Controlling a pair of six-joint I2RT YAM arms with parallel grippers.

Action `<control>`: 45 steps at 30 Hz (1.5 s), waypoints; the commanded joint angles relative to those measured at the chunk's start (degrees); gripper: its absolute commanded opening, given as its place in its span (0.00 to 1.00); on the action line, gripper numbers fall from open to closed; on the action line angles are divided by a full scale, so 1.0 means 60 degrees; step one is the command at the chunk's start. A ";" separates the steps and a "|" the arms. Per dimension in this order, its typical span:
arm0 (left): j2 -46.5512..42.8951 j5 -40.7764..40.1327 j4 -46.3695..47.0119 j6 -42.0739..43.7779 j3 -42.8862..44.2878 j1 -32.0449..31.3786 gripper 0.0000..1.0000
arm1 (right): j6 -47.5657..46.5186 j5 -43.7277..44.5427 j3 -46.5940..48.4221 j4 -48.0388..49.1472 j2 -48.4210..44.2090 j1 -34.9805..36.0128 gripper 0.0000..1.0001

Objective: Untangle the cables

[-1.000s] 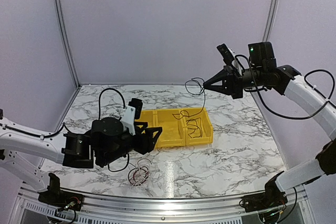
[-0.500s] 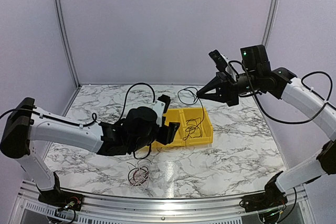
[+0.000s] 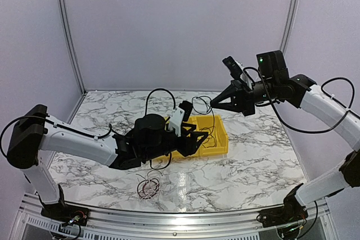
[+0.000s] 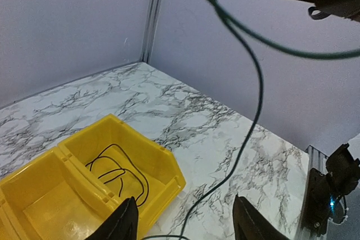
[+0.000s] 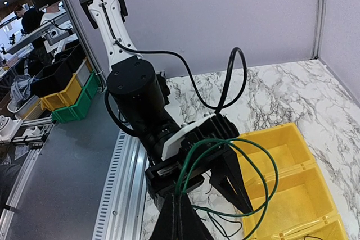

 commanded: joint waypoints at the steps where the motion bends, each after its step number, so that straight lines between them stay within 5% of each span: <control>1: 0.0351 0.1154 0.1829 0.0641 0.0196 -0.0002 0.59 | 0.0259 -0.0171 0.0122 0.0372 -0.0085 0.0077 0.00; 6: 0.1551 0.1722 0.3468 0.0965 0.0782 0.0024 0.57 | 0.0426 -0.0384 0.0382 0.0400 0.0136 0.0084 0.00; 16: 0.3371 0.1558 0.3681 0.0192 0.1589 0.0252 0.16 | 0.0304 -0.0612 0.1975 -0.0491 0.0150 0.0071 0.00; 30: 0.4489 0.1532 0.4074 -0.0941 0.1050 0.0262 0.19 | 0.1134 -0.1254 0.4975 -0.0452 0.0256 -0.0804 0.00; 42: 0.3858 0.1661 0.4470 -0.1303 0.0060 0.0233 0.12 | 0.1485 -0.0465 0.3999 0.0399 0.0193 -0.1725 0.00; 45: 0.3147 0.1343 0.4531 -0.1338 -0.0491 0.0140 0.17 | 0.1224 -0.0151 0.3569 0.0347 0.0141 -0.1747 0.00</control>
